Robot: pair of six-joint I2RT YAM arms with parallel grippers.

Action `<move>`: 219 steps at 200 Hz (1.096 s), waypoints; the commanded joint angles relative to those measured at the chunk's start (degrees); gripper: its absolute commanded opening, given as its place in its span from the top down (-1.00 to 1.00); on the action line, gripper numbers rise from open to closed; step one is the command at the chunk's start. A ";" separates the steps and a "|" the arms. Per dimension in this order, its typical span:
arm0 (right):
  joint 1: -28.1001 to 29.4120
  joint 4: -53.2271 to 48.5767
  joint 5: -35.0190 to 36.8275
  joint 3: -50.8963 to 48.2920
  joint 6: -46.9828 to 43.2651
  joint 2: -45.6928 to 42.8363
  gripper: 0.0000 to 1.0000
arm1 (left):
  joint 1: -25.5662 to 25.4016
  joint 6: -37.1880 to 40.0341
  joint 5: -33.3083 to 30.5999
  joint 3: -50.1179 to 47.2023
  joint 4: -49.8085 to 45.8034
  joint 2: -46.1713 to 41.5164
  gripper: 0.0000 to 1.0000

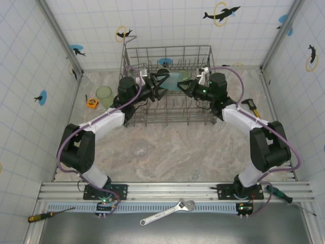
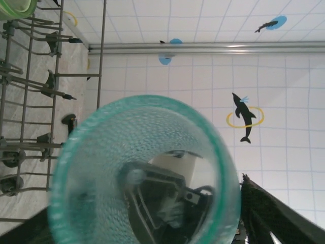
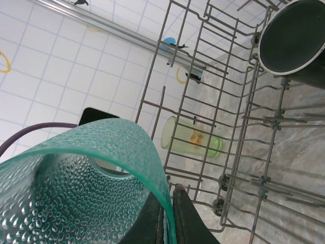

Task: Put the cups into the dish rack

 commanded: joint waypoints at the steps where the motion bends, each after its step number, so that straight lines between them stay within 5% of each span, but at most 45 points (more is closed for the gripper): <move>1: 0.82 -1.68 0.17 3.59 -3.53 -0.13 1.00 | -0.35 -0.36 0.81 -0.81 3.69 -0.61 -0.07; 39: 0.77 -4.34 -0.22 4.41 -5.13 -0.68 0.98 | -0.70 0.80 1.18 -1.09 4.51 -1.53 1.00; 64: 0.77 -5.22 0.17 4.18 -6.08 -1.53 0.85 | -0.77 2.04 1.10 -0.93 3.59 -1.69 1.00; 95: 0.81 -5.89 0.04 5.24 -6.35 -1.28 1.00 | -0.87 3.38 0.57 0.12 2.01 -1.63 1.00; 114: 0.55 -5.24 -1.84 6.12 -5.36 -0.41 1.00 | -0.80 3.71 0.66 0.47 1.69 -1.54 0.54; 125: 0.47 -4.24 -1.87 5.34 -5.05 -0.84 1.00 | -0.53 4.20 0.57 0.81 0.84 -1.45 0.07; 145: 0.21 -4.17 -1.32 4.19 -5.65 -1.72 1.00 | -0.18 5.00 0.14 1.29 -0.78 -1.16 -0.32; 186: -0.50 -3.97 -3.54 3.10 -5.73 -2.44 1.00 | 0.44 3.92 0.35 1.53 0.18 -0.09 -0.72; 219: -0.46 -3.67 -5.35 1.91 -5.67 -2.92 1.00 | 0.88 3.30 0.57 2.28 0.89 0.90 -0.79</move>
